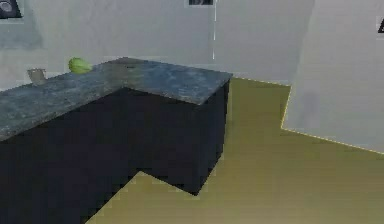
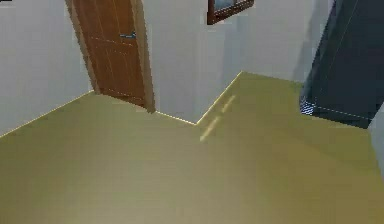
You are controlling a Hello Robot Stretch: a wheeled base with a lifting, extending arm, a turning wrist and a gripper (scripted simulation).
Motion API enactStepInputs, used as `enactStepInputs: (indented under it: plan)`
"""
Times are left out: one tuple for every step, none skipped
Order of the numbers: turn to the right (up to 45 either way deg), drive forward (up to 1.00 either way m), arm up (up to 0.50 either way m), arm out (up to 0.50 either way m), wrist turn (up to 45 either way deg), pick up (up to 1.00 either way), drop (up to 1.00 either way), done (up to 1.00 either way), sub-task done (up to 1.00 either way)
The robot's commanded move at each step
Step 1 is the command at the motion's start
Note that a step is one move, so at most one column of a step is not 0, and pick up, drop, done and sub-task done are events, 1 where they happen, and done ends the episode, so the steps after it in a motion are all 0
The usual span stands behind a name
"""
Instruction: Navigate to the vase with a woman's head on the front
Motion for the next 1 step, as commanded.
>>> enactStepInputs:
  plan:
    - [-36.0, 0.0, 0.0, 0.0, 0.0, 0.0, 0.0, 0.0, 0.0]
